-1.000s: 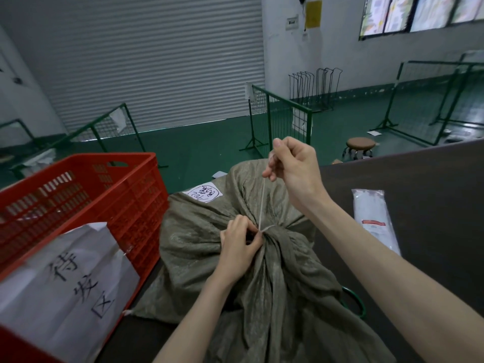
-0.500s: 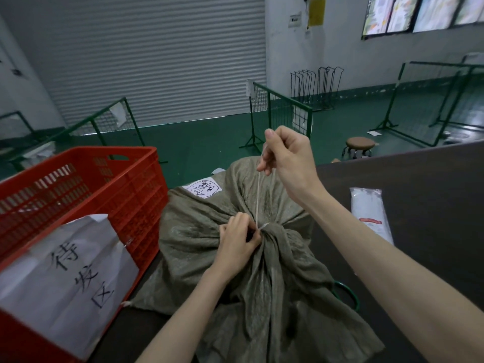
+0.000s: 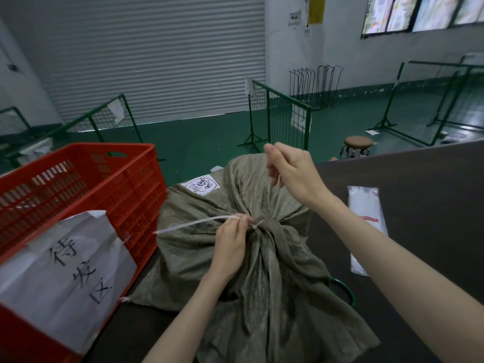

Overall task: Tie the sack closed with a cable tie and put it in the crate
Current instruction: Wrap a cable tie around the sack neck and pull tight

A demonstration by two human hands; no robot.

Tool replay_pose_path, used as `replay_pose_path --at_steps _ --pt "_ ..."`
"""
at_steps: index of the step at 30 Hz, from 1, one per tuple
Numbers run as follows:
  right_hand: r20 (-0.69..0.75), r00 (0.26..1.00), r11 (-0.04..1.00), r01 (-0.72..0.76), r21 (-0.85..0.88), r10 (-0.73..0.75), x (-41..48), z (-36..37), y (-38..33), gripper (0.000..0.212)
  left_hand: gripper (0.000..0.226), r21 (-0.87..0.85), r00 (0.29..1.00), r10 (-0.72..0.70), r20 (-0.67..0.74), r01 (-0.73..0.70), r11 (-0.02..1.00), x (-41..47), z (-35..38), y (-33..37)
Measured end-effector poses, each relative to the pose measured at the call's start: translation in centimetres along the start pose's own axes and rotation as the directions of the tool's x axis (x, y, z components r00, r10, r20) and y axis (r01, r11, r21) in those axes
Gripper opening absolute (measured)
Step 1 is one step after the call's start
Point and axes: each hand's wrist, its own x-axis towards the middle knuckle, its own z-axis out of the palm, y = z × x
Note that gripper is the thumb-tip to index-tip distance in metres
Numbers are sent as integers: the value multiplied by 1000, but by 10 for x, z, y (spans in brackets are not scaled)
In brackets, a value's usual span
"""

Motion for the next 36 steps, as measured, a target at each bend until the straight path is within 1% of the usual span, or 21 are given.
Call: replay_pose_path --at_steps 3,6,8,11,12,15,17,19,21,23,25,27,29,30,31,33,34,36 --pt "1 997 993 -83 -86 83 -16 -5 25 39 28 -131 994 -77 -72 67 989 -2 -6 6" --pt "-28 970 964 -243 -112 241 -36 -11 61 33 29 -262 980 -145 -139 105 959 -3 -13 8" --pt "-37 936 925 -351 -148 350 -52 -13 83 30 32 -307 971 -168 -168 110 945 -5 -20 10" --pt "19 873 855 -472 -216 487 -81 -7 105 26 35 -378 958 -194 -210 104 920 -10 -29 12" --pt "45 851 837 -503 -214 523 -90 -3 108 25 34 -397 953 -204 -222 103 912 -11 -32 13" --pt "128 780 789 -594 -157 612 -114 13 110 33 33 -416 939 -219 -264 94 905 -15 -40 10" --pt "185 745 768 -626 -135 640 -126 24 106 31 33 -416 925 -244 -291 107 903 -19 -44 2" --pt "243 720 757 -640 -131 650 -135 38 101 30 33 -440 904 -303 -302 150 885 -25 -45 -6" --pt "273 699 743 -660 -112 661 -141 54 95 38 31 -475 879 -367 -306 193 859 -31 -45 -11" --pt "291 677 717 -695 -48 676 -146 72 95 43 30 -511 861 -419 -288 232 828 -35 -44 -10" --pt "318 657 690 -724 15 683 -150 88 92 50 30 -585 846 -477 -237 267 766 -37 -44 -6" --pt "331 647 667 -742 64 687 -153 101 88 58 30 -688 831 -529 -172 283 668 -36 -45 3" --pt "327 648 651 -750 114 688 -156 111 86 58 29 -756 828 -550 -112 288 588 -37 -43 13" --pt "330 648 644 -752 138 686 -158 116 86 58 29 -766 833 -547 -87 295 571 -38 -41 18" --pt "338 647 629 -757 177 684 -160 119 88 57 28 -762 841 -537 -64 306 570 -40 -38 22" --pt "382 641 558 -768 315 666 -163 123 91 49 28 -733 855 -518 -19 340 589 -44 -31 27" --pt "400 641 510 -765 393 655 -164 123 89 43 28 -718 858 -513 -1 357 598 -47 -27 29" --pt "437 613 415 -780 469 659 -163 117 85 38 27 -697 861 -509 19 377 611 -53 -20 27"
